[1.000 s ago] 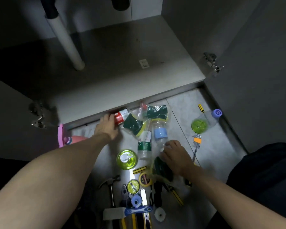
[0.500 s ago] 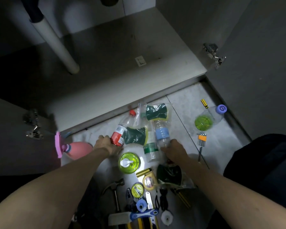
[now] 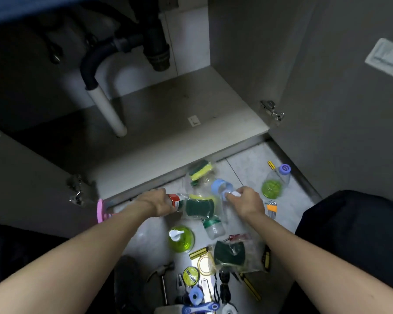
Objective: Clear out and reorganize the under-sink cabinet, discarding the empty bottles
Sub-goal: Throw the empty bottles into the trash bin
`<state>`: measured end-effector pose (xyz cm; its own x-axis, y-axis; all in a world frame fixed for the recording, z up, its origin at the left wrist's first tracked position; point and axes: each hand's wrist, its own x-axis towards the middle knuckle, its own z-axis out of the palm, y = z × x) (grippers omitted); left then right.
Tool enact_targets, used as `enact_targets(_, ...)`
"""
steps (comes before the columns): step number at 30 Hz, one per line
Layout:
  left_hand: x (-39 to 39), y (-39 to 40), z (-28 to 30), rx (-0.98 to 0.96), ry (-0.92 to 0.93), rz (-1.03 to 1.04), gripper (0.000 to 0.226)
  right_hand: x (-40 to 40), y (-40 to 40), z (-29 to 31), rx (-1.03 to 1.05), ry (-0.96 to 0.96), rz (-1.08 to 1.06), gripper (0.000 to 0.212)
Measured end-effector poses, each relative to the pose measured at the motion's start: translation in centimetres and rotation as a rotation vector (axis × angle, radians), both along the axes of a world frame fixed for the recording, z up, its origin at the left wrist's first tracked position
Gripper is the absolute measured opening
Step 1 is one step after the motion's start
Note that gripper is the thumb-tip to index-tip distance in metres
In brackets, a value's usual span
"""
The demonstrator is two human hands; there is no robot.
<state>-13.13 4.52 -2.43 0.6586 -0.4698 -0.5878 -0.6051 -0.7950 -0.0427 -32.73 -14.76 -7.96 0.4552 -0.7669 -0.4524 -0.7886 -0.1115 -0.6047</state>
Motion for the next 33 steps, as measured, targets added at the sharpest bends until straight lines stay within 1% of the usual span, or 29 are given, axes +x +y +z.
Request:
enact_targets(1,-0.1,-0.2,0.9,0.001,-0.013,-0.040,0.062,-0.2,-0.3,0.6,-0.022,-0.046,-0.032,0.028)
enact_targets(5,0.1,-1.1,5.1,-0.047,-0.102,-0.139,0.056,-0.8,-0.7,2.6,-0.045,-0.279,-0.178,0.027)
enact_targets(7,0.1,-1.7,7.3,-0.080,-0.154,-0.161,0.056,-0.8,-0.8,3.8,-0.079,-0.392,-0.220,0.025)
enact_targets(10,-0.3,-2.7,10.6,-0.143,-0.239,-0.204,0.050,-0.9,-0.9,6.0,-0.157,-0.555,-0.254,0.028)
enact_targets(13,-1.3,-3.8,13.7,-0.258,-0.314,-0.253,0.049,-0.8,-1.1,9.7,-0.130,-0.758,-0.318,0.029)
enact_targets(16,-2.7,-5.0,16.7,-0.453,-0.331,-0.267,0.049,-1.2,-1.8,14.5,-0.131,-0.960,-0.372,0.026)
enact_targets(18,-3.8,-5.9,18.6,-0.610,-0.276,-0.219,0.049,-2.4,-2.3,18.0,-0.171,-1.073,-0.404,0.027)
enact_targets(21,-5.1,-6.7,20.7,-0.829,-0.110,-0.099,0.052,-4.9,-2.8,23.0,-0.346,-1.200,-0.376,0.028)
enact_targets(23,-6.3,-7.0,21.4,-0.966,0.086,-0.006,0.051,-7.0,-2.9,25.8,-0.438,-1.216,-0.307,0.024)
enact_targets(25,-7.5,-7.2,21.5,-1.079,0.287,0.072,0.048,-9.3,-2.9,27.8,-0.487,-1.185,-0.225,0.016)
enact_targets(27,-8.6,-7.5,21.6,-1.133,0.415,0.096,0.047,-11.7,-2.9,28.9,-0.511,-1.132,-0.169,0.017)
enact_targets(31,-11.0,-8.6,21.7,-1.142,0.548,-0.013,0.048,-16.9,-2.2,28.7,-0.467,-1.005,-0.135,0.028)
enact_targets(33,-12.7,-9.0,21.6,-1.122,0.629,-0.060,0.044,-19.9,-1.6,27.9,-0.463,-0.932,-0.137,0.028)
